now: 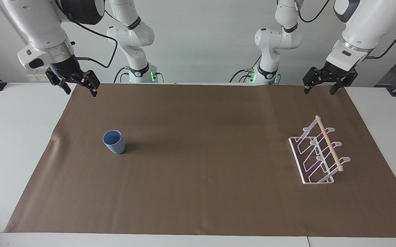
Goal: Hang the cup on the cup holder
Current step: 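Reach the right gripper down to the light blue cup and grasp it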
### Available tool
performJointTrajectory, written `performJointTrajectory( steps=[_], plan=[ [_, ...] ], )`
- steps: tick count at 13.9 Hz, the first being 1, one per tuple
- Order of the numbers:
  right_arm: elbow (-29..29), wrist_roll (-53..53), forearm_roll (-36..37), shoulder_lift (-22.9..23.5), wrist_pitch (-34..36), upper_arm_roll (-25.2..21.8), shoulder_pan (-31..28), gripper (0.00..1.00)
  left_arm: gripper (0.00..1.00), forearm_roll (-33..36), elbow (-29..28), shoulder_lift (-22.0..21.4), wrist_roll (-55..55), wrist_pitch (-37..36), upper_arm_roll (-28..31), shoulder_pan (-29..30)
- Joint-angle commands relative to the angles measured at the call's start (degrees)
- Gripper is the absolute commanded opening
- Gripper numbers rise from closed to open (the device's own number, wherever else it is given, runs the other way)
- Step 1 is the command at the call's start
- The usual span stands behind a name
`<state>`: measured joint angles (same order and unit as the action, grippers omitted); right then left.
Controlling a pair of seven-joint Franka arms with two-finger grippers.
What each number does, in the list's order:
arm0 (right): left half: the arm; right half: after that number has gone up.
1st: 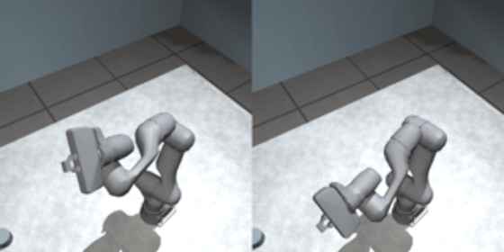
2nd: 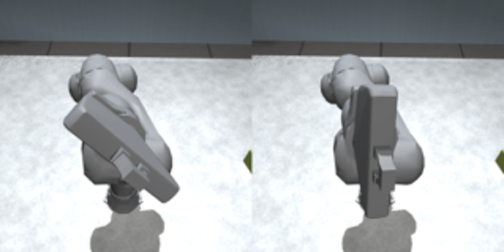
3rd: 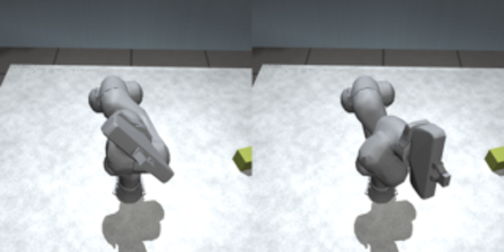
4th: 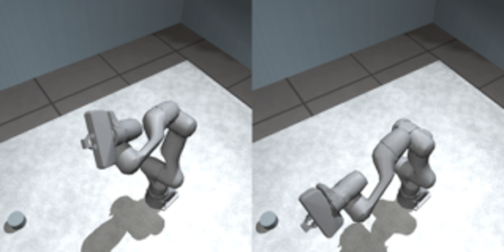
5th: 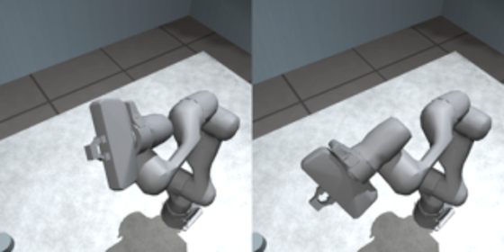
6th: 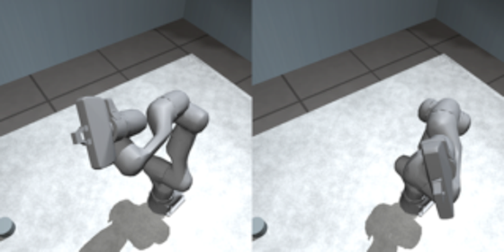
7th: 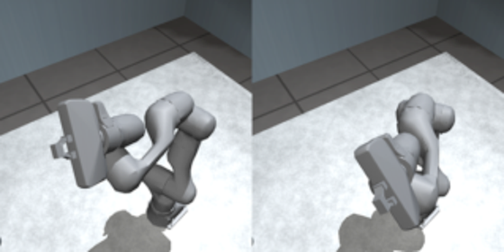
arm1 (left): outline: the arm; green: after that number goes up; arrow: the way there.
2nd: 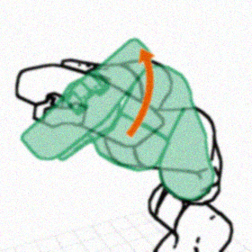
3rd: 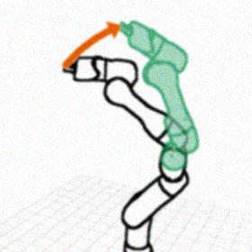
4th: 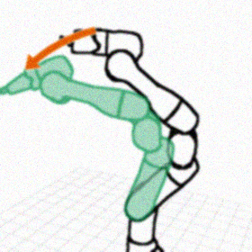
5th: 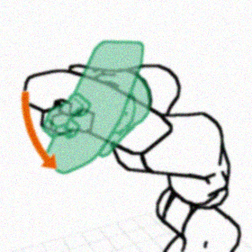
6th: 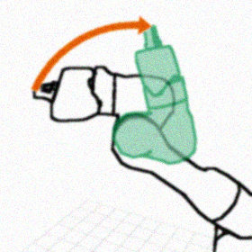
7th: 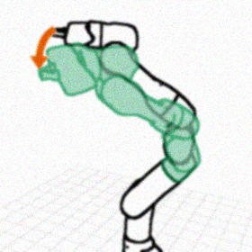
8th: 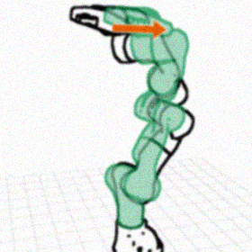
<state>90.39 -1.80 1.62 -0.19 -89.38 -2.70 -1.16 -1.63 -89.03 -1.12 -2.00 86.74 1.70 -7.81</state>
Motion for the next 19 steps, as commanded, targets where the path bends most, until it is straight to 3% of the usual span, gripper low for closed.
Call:
performJointTrajectory(
  steps=[1,15,19],
  plan=[
    [1.6,0.0,-0.9,-1.4,-0.4,0.6,-0.9,1.00,1.00,1.0,-1.4,-0.9,0.9,1.8,0.4,0.1],
    [1.6,0.2,-0.9,-1.4,-0.5,0.6,-1.1,1.00,1.00,0.9,-1.4,-0.9,-0.1,1.4,0.5,0.3],
    [3.6,0.6,-0.9,-2.0,-3.6,0.6,-1.3,1.00,1.00,1.0,-1.4,-0.9,-0.1,1.4,0.5,0.3]
  ],
)
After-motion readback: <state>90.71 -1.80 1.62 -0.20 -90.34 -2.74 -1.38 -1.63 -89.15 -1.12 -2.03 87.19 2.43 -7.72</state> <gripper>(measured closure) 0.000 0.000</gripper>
